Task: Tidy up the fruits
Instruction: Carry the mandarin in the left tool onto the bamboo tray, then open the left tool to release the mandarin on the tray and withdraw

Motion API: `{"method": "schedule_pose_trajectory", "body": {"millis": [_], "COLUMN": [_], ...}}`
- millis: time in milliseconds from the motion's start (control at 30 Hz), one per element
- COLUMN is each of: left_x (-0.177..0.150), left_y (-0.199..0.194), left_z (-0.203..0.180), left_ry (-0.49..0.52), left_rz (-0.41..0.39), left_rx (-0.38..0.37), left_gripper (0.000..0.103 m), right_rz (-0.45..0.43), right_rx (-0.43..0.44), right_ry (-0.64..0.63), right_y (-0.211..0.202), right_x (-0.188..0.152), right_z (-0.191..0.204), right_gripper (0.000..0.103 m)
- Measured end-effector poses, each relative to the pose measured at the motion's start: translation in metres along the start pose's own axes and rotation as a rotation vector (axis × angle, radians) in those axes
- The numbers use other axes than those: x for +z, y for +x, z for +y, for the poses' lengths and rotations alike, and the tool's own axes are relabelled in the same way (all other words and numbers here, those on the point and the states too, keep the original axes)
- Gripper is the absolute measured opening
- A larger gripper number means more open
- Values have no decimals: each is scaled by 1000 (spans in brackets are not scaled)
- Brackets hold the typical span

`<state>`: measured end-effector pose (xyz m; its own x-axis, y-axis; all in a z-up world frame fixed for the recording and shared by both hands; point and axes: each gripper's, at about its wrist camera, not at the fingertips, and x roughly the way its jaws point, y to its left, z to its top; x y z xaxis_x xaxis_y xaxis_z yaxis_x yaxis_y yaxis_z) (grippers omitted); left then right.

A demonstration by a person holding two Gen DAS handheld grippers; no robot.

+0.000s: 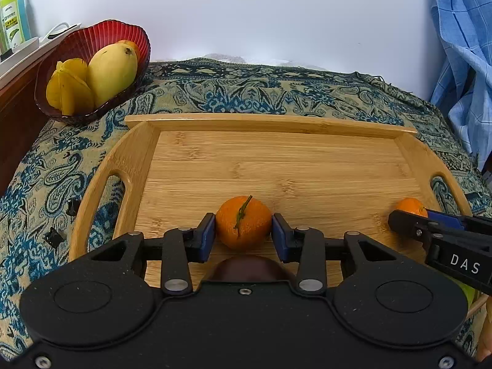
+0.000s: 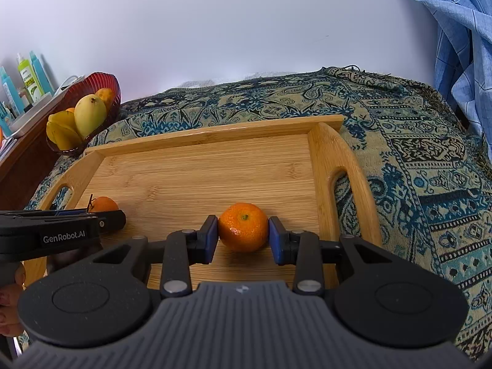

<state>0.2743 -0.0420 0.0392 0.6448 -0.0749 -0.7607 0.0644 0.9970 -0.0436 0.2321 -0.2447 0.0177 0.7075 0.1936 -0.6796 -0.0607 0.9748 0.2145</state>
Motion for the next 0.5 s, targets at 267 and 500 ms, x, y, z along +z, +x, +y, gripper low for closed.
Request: {"method": "schedule_pose_trajectory", "body": {"millis": [267,500], "left_x": [1,1], "left_y": [-1,-8], "left_z": [-1,0], "left_ry": [2,3], "left_rz": [3,-11], "left_rx": [4,14], "left_gripper": [38,50], "right_rz": [1,-13], "right_rx": [-3,-9], "right_ry": [-4,-21], "right_y": [-1,-4], "right_x": [1,0], "right_z": [1,2], "right_gripper": [45,58]}}
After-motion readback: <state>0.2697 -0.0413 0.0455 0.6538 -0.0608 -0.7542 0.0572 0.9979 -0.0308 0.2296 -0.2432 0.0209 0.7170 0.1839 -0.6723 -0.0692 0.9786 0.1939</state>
